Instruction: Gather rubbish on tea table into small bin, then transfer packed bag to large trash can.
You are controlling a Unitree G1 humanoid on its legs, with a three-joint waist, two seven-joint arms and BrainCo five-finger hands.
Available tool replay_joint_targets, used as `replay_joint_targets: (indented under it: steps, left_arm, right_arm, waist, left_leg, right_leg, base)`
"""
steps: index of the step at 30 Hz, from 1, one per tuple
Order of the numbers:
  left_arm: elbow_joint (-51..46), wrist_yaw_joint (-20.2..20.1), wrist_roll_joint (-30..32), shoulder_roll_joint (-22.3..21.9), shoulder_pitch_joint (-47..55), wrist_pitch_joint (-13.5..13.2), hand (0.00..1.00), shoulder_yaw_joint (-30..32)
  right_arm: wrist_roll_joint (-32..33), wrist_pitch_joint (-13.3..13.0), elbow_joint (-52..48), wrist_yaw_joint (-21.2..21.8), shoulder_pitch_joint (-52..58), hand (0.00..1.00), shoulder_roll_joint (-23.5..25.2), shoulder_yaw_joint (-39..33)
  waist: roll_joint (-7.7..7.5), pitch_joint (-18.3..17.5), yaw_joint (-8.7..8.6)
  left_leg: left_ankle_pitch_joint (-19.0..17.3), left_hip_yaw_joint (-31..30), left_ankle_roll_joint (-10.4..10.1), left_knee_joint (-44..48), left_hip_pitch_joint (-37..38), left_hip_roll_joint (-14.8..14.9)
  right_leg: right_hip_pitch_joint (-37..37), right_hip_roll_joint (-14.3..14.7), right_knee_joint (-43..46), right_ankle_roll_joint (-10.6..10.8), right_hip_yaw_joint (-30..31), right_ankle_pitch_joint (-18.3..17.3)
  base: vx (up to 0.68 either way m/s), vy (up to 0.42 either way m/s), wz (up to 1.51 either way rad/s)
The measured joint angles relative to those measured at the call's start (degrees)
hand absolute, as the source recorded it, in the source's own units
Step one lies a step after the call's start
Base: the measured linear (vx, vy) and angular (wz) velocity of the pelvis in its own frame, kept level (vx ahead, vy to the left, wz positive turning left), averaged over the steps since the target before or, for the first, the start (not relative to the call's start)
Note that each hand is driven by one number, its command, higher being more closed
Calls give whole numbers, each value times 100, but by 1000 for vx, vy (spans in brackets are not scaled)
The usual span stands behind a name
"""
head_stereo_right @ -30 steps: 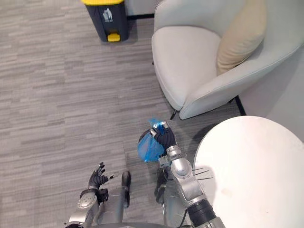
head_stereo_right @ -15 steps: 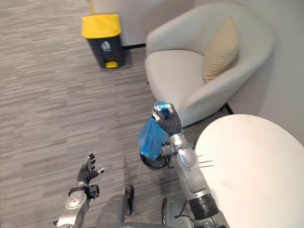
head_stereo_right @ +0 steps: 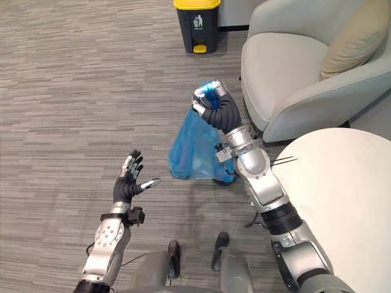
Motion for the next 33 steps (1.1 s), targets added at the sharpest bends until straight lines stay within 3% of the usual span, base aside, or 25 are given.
replay_joint_targets:
  steps: [4,10,15,26,33]
  left_arm:
    - [-157,55,465,160,-110,-1,0,-159]
    - [-178,36,648,261,-323,2,0,-295]
    - [225,-86,846,276,-692,15,0,-677]
    - [981,-253,825,289,-919,47,0,-1003]
    - [1230,-443,836,295,-696,129,0,-1155]
  right_arm:
    - [12,6,-178,291,66,100,121,186]
    - [229,60,-206,554,196,100,431,680]
    - [437,173,-207,698,186,100,747,1064]
    - [535,408,-165,807,-6,100,817,1417]
    - [-176,407,425,632,-460,100,748,1447]
  waist:
    - [-45,-123,39]
    - [-57,-462,37]
    - [-84,-656,27]
    - [-271,-839,34]
    - [-272,-840,36]
  left_leg:
    - [176,46,150,-164,9,-206]
    - [283,120,155,-275,226,-305]
    - [363,125,121,-530,552,-329]
    - [442,165,180,-749,794,-345]
    - [462,187,149,-748,810,-252]
  right_leg:
    - [312,-35,-748,231,37,562]
    - [679,-41,-1245,262,110,946]
    - [894,-37,-1347,278,194,988]
    - [1123,65,-1604,322,534,1113]
    - [1129,157,-1632,306,645,1126]
  base:
    - [-152,134,15]
    - [5,80,-2]
    - [34,36,-4]
    - [-26,1,-4]
    - [-24,-5,-4]
